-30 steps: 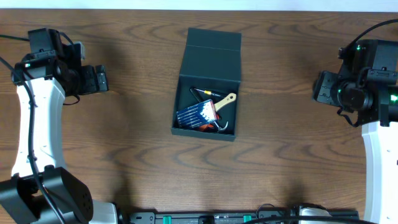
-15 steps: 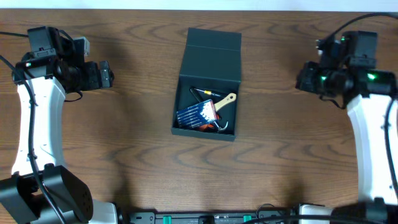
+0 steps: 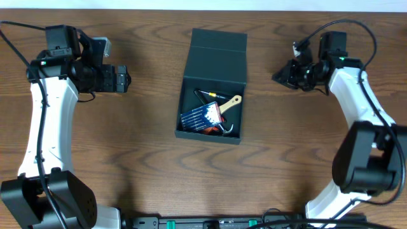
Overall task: Pack container
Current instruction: 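Move the right gripper toward the box lid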
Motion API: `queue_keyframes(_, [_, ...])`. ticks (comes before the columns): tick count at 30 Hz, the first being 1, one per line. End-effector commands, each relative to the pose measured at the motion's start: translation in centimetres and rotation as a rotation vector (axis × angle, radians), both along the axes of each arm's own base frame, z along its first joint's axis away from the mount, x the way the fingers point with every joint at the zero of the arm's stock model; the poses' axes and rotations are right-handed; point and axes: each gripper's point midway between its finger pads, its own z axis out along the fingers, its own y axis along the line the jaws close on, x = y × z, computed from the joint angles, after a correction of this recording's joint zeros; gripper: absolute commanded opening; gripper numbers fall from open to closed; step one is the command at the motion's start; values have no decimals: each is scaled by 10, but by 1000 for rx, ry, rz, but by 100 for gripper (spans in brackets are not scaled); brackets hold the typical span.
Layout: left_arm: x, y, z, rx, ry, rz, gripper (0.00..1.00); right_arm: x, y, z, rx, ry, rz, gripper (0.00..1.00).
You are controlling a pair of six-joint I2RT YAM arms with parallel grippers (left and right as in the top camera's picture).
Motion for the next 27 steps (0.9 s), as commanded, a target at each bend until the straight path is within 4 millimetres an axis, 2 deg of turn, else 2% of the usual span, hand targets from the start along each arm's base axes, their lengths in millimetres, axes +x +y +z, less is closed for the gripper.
queue_keyframes(1, [0, -4, -3, -4, 4, -28, 99, -1, 18, -14, 73, 29, 43, 1])
queue_keyframes(6, [0, -4, -3, -4, 5, -28, 99, 4, 31, -39, 94, 48, 73, 1])
queue_keyframes(15, [0, -4, -3, -4, 4, -28, 99, 6, 61, -64, 159, 73, 123, 1])
queue_keyframes(22, [-1, -4, -6, 10, 4, -60, 99, 9, 75, -71, 204, 60, 151, 1])
queue_keyframes(27, [-5, -4, -14, 24, 14, -97, 99, 14, 76, -69, 205, 42, 147, 1])
